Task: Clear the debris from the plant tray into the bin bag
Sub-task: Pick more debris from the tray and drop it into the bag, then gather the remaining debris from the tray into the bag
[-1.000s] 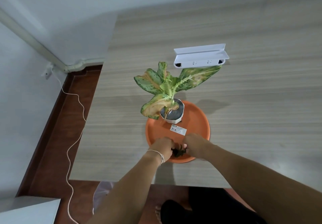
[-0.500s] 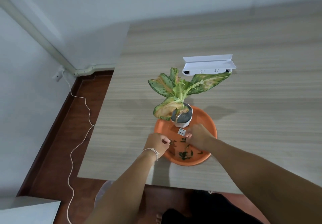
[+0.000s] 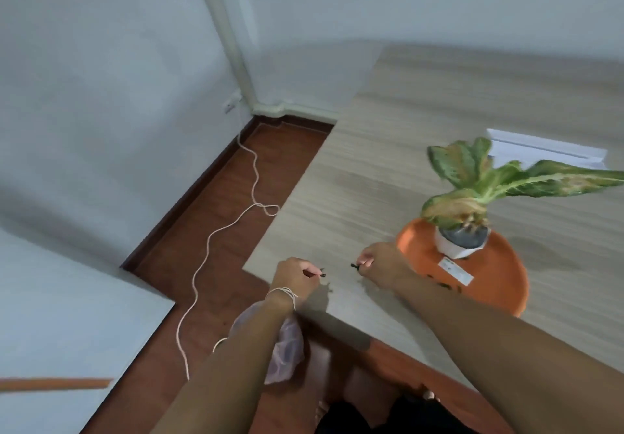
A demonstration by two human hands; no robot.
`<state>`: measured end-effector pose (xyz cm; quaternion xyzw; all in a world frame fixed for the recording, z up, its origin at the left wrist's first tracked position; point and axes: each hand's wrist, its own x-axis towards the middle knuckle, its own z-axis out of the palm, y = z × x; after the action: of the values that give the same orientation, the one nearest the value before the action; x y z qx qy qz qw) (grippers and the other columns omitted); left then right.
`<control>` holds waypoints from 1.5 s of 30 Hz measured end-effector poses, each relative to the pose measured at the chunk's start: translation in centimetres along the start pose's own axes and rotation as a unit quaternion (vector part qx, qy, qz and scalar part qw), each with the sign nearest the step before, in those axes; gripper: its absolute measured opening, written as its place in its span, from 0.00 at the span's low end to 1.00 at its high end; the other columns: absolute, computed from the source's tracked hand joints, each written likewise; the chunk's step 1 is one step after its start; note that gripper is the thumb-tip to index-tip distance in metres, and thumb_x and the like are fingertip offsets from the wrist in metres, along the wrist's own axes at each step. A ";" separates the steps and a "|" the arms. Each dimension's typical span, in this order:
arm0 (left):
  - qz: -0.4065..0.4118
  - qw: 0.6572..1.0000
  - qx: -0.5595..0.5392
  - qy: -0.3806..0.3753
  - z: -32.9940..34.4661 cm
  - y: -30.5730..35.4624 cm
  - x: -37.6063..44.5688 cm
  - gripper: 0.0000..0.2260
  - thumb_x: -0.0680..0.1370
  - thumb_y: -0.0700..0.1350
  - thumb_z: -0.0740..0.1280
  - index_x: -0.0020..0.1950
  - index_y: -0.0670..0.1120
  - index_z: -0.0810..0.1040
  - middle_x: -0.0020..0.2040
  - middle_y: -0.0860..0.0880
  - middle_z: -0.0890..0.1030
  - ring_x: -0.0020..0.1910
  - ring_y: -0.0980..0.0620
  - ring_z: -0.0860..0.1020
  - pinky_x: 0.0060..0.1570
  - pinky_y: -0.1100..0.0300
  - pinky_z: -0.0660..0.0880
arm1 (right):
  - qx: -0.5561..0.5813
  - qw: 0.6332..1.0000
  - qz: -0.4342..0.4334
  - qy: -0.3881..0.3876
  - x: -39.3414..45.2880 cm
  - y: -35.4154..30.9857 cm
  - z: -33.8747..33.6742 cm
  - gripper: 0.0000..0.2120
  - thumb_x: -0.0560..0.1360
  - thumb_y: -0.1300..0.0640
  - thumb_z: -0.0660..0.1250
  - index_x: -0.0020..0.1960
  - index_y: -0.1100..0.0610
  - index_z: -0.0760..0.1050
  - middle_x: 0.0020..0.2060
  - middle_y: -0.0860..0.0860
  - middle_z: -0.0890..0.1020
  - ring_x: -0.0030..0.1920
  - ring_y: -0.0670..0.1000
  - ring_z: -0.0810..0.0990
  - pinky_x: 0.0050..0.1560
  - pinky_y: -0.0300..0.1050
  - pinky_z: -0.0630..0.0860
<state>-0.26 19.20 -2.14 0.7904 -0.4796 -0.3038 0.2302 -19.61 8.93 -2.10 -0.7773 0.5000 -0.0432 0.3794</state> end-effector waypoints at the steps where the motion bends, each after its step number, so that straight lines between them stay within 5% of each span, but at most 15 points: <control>1: -0.015 1.000 -0.010 0.015 -1.4 -1.5 -0.6 0.04 0.68 0.39 0.74 0.40 0.45 0.87 0.38 0.48 0.86 0.35 0.56 0.81 0.38 0.73 0.73 | -0.006 1.000 -0.014 -0.012 0.5 -1.6 1.2 0.09 0.70 0.63 0.69 0.47 0.59 0.86 0.46 0.56 0.87 0.49 0.55 0.83 0.46 0.39 0.72; 5: -0.077 0.994 -0.015 0.070 -6.6 -7.5 -3.7 0.04 0.68 0.39 0.74 0.40 0.46 0.87 0.38 0.50 0.86 0.34 0.60 0.80 0.36 0.77 0.71 | -0.018 0.996 -0.069 -0.048 1.7 -8.0 6.3 0.09 0.68 0.63 0.68 0.43 0.56 0.86 0.43 0.54 0.87 0.45 0.55 0.84 0.46 0.43 0.78; 11: -0.159 0.977 -0.031 0.142 -11.8 -14.7 -7.9 0.04 0.68 0.39 0.74 0.39 0.47 0.87 0.35 0.51 0.85 0.31 0.63 0.77 0.32 0.78 0.70 | -0.047 0.985 -0.130 -0.103 2.5 -16.9 14.0 0.09 0.68 0.64 0.69 0.43 0.56 0.87 0.44 0.53 0.87 0.45 0.54 0.84 0.45 0.36 0.73; 14: -0.179 0.971 -0.041 0.151 -13.2 -17.4 -9.0 0.04 0.68 0.41 0.74 0.41 0.47 0.87 0.38 0.50 0.86 0.36 0.58 0.81 0.39 0.70 0.75 | -0.071 0.975 -0.163 -0.133 2.8 -19.8 17.0 0.08 0.69 0.62 0.69 0.44 0.55 0.87 0.43 0.51 0.88 0.43 0.51 0.84 0.44 0.35 0.72; 19: -0.199 0.966 -0.065 0.154 -14.1 -20.2 -9.0 0.05 0.69 0.40 0.73 0.43 0.47 0.87 0.41 0.51 0.86 0.40 0.57 0.82 0.41 0.69 0.74 | -0.090 0.964 -0.188 -0.166 3.7 -22.1 20.2 0.09 0.70 0.60 0.69 0.45 0.53 0.87 0.42 0.49 0.88 0.41 0.49 0.84 0.48 0.46 0.83; 30: -0.183 0.969 -0.065 0.154 -13.2 -23.1 -6.3 0.07 0.72 0.42 0.72 0.49 0.44 0.86 0.45 0.47 0.87 0.42 0.56 0.82 0.51 0.61 0.78 | -0.093 0.968 -0.165 -0.164 6.0 -20.9 21.9 0.11 0.73 0.57 0.69 0.54 0.57 0.85 0.50 0.53 0.87 0.49 0.53 0.85 0.53 0.51 0.82; 34: -0.199 0.967 -0.069 0.143 -12.5 -23.2 -6.8 0.07 0.73 0.41 0.71 0.49 0.44 0.86 0.45 0.47 0.87 0.43 0.55 0.82 0.51 0.64 0.76 | -0.091 0.970 -0.139 -0.180 6.2 -19.4 21.9 0.14 0.75 0.56 0.68 0.59 0.56 0.82 0.54 0.53 0.86 0.52 0.51 0.84 0.55 0.45 0.80; 45: -0.140 0.979 -0.059 0.132 -11.8 -16.7 -3.1 0.05 0.72 0.42 0.72 0.45 0.47 0.86 0.41 0.50 0.87 0.39 0.56 0.82 0.48 0.62 0.78 | -0.022 0.992 -0.069 -0.100 5.4 -15.0 15.0 0.10 0.74 0.61 0.67 0.51 0.57 0.86 0.51 0.53 0.87 0.49 0.51 0.85 0.51 0.39 0.78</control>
<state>17.22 30.12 -3.95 0.8681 -0.3104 -0.2539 0.2926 0.92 15.97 -4.93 -0.8186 0.4057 0.0196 0.4060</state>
